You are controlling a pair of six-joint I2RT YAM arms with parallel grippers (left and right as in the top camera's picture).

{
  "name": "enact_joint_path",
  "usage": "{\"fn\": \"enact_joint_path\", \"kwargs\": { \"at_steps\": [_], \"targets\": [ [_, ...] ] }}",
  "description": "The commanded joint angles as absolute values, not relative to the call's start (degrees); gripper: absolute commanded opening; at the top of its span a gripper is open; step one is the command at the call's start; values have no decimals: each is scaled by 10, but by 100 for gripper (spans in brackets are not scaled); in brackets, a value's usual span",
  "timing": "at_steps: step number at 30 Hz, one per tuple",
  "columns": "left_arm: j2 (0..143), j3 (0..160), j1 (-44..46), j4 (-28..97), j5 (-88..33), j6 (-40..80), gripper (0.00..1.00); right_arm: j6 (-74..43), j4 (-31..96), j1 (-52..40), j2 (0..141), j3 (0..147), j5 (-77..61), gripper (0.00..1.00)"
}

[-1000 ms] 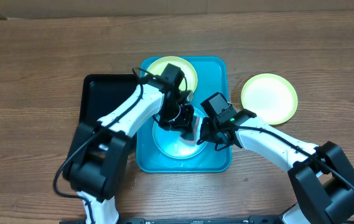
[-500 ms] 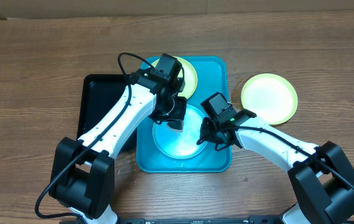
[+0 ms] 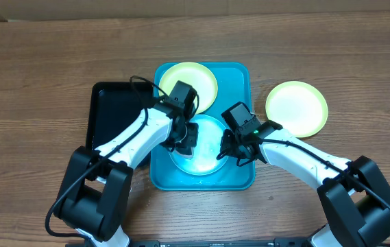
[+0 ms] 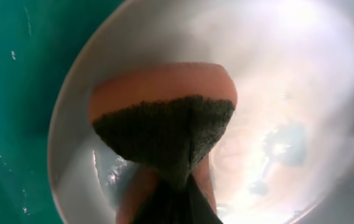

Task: Clean dirty plates on tray and stack at the side
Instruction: 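Scrub the pale blue plate surface with the sponge, left gripper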

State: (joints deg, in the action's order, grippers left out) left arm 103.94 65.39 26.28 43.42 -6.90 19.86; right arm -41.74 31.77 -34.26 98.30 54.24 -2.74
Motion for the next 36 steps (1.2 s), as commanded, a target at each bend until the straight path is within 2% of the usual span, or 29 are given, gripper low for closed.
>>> {"fn": "enact_joint_path", "kwargs": {
  "at_steps": [1,5,14,23,36],
  "targets": [
    [1039,639,267,423,-74,215,4,-418,314,-344,978,547,-26,4],
    [1039,637,267,414,-95,215,4,-418,314,-344,978,547,-26,4],
    [1037,663,256,397,-227,210,4,-418,314,-344,978,547,-26,4],
    [1033,773,251,535,-107,197,4,-418,314,-344,978,547,-26,4],
    [1095,751,253,540,-84,193,4,-418,314,-344,978,547,-26,4]
  ]
}}
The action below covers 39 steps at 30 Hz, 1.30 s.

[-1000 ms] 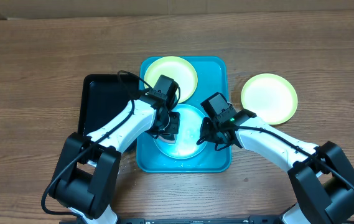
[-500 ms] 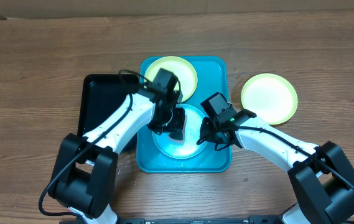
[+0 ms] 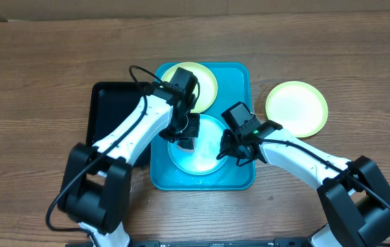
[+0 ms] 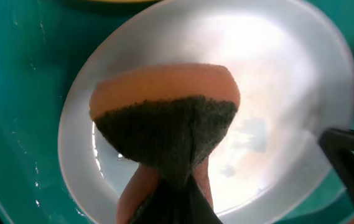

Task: Clean dirty plates on tray and stack at the side
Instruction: 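Scrub the pale blue plate surface with the sponge, left gripper, then carry the sponge left and lower it into the black tray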

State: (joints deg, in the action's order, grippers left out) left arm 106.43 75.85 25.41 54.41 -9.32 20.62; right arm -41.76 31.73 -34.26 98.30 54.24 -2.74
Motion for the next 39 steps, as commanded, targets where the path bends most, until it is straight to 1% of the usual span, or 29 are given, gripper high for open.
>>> {"fn": "enact_joint_path", "kwargs": {
  "at_steps": [1,6,12,16,22,27,34,37,39],
  "targets": [
    [1102,751,254,539,-84,194,4,-418,314,-344,978,547,-26,4],
    [1146,751,262,533,-99,202,4,-418,313,-344,978,547,-26,4],
    [1164,755,266,526,-201,184,4,-418,313,-344,978,547,-26,4],
    [1161,786,261,529,-284,152,4,-418,314,-344,978,547,-26,4],
    [1150,865,258,577,-290,141,4,-418,314,-344,978,547,-26,4],
    [1129,916,257,634,-213,142,4,-418,316,-344,978,547,-26,4],
    [1093,927,251,706,-41,145,4,-418,316,-344,978,547,-26,4],
    [1089,927,239,750,33,172,4,-418,316,-344,978,547,-26,4],
    [1090,927,231,773,61,190,4,-418,316,-344,978,547,-26,4]
  ]
}}
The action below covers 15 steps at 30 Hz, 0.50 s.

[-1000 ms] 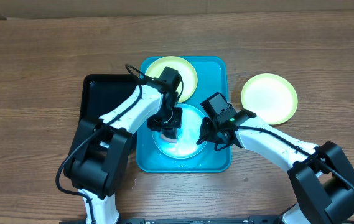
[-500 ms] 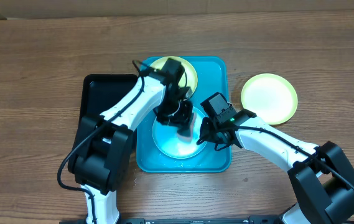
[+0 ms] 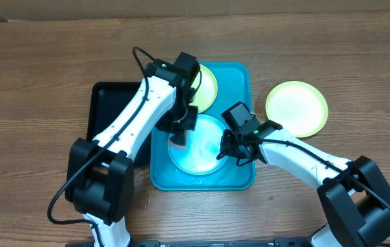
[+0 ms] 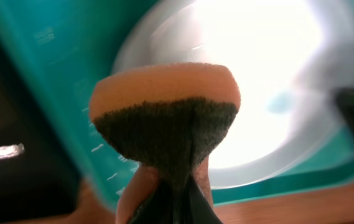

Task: Clean dirty plates on tray and stack at the side
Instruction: 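Carry the sponge left and lower it into the black tray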

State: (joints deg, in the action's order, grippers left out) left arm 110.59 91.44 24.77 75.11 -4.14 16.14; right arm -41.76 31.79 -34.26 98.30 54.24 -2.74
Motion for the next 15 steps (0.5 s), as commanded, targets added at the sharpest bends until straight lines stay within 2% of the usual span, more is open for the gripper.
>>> {"fn": "enact_joint_path", "kwargs": {
  "at_steps": [1,10,15],
  "targets": [
    [1089,926,228,781,68,194,4,-418,316,-344,978,547,-26,4],
    [1089,913,194,841,204,271,4,-418,316,-344,978,547,-26,4],
    [1090,907,153,841,216,275,4,-418,316,-344,978,547,-26,4]
  ]
}}
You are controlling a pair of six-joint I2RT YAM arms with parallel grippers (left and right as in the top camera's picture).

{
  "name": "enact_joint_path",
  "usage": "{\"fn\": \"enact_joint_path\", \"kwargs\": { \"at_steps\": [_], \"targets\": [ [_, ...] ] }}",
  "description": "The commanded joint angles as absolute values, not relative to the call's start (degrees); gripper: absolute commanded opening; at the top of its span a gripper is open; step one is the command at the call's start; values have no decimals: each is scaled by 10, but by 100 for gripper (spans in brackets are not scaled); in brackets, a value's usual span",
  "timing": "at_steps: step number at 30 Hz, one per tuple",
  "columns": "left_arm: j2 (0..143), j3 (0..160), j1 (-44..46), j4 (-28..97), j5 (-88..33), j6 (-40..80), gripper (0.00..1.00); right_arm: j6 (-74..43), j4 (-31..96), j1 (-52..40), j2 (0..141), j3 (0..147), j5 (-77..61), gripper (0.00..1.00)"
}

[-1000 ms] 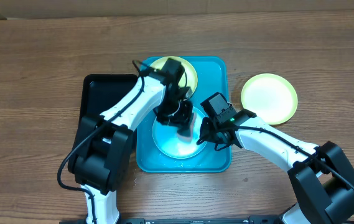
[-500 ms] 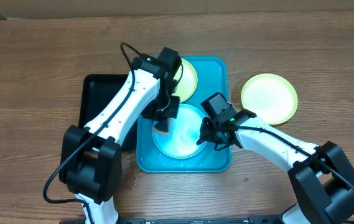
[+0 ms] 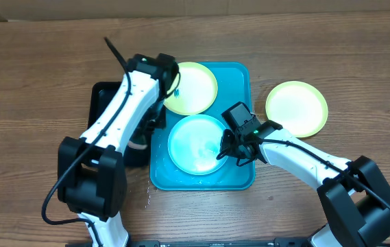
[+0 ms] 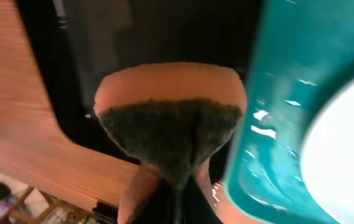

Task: Clean dirty plates on tray and stack at the side
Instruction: 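Carry the sponge left and lower it into the black tray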

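Note:
A pale plate (image 3: 193, 143) lies wet in the teal tray (image 3: 239, 79); its edge shows in the left wrist view as the plate (image 4: 351, 155). Behind it in the same tray is a yellow-green plate (image 3: 195, 88). Another yellow-green plate (image 3: 296, 108) sits on the table to the right. My left gripper (image 3: 148, 132) is shut on an orange sponge with a dark scouring face (image 4: 170, 118), over the black tray (image 3: 109, 110), just left of the teal tray's wall (image 4: 270, 118). My right gripper (image 3: 226, 147) is closed on the pale plate's right rim.
The black tray (image 4: 164, 31) lies against the teal tray's left side. Brown wooden table (image 3: 37, 68) surrounds both trays. My right arm reaches in from the lower right, my left arm from the lower left.
My left gripper has moved left with the sponge, from above the pale plate's left edge to over the black tray. The right gripper and both plates stay as they were.
My left gripper pressed the sponge on the pale plate while the right gripper held its rim. Then the sponge was higher above the plate, then over its left edge, and now over the black tray. The plate is left wet and shiny.

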State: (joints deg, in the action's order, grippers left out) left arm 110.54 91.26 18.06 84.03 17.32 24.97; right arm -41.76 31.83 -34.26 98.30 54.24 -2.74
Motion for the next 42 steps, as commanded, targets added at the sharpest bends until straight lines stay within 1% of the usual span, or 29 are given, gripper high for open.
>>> {"fn": "enact_joint_path", "kwargs": {
  "at_steps": [1,9,13,18,22,25,29,33,39,42],
  "targets": [
    [1090,906,143,840,216,275,4,-418,316,-344,978,547,-26,4],
    [1090,895,58,814,193,272,4,-418,316,-344,978,547,-26,4],
    [1090,879,27,777,145,226,4,-418,316,-344,978,547,-26,4],
    [1090,848,0,726,115,178,4,-418,316,-344,978,547,-26,4],
    [1090,818,-22,680,66,135,4,-418,316,-344,978,547,-26,4],
    [1090,803,-45,660,38,124,4,-418,316,-344,978,547,-26,4],
    [1090,802,-84,650,-20,107,4,-418,316,-344,978,547,-26,4],
    [1090,802,-101,648,-82,74,4,-418,316,-344,978,547,-26,4],
    [1090,800,-100,635,-81,51,4,-418,316,-344,978,547,-26,4],
    [1090,798,-100,627,-53,51,4,-418,316,-344,978,547,-26,4]
  ]
}}
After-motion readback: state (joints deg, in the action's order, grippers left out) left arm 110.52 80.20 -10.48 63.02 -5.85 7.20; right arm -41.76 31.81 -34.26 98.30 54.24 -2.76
